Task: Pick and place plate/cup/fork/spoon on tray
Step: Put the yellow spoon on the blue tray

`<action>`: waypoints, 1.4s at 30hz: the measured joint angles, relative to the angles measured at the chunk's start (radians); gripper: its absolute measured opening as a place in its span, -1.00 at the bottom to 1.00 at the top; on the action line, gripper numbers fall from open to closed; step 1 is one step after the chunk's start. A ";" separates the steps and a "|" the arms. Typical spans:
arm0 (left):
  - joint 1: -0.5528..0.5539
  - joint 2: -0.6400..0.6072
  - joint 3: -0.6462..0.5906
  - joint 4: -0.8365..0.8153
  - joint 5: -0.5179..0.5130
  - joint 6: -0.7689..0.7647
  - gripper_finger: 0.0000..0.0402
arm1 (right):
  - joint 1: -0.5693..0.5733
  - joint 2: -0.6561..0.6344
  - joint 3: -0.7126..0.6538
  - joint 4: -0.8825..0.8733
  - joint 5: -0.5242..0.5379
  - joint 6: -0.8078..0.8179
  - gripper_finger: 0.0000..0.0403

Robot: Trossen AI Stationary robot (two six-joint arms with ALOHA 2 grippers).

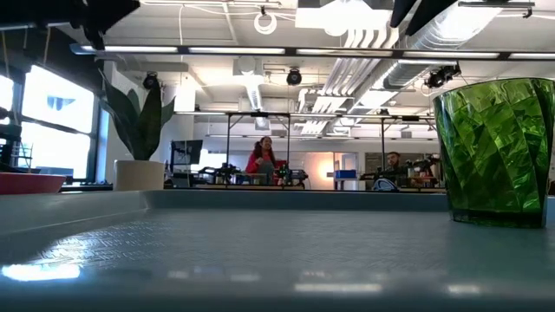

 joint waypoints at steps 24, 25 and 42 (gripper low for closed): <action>0.001 0.486 0.350 -0.308 -0.026 0.193 -0.45 | -0.476 -0.065 0.000 0.000 -0.220 -0.117 -0.36; 0.001 0.496 0.350 -0.309 -0.032 0.193 -0.45 | -0.499 -0.065 0.000 0.000 -0.244 -0.106 -0.36; 0.001 0.520 0.350 -0.308 -0.141 0.193 -0.45 | -0.650 -0.005 -0.019 -0.166 -0.316 -0.029 -0.36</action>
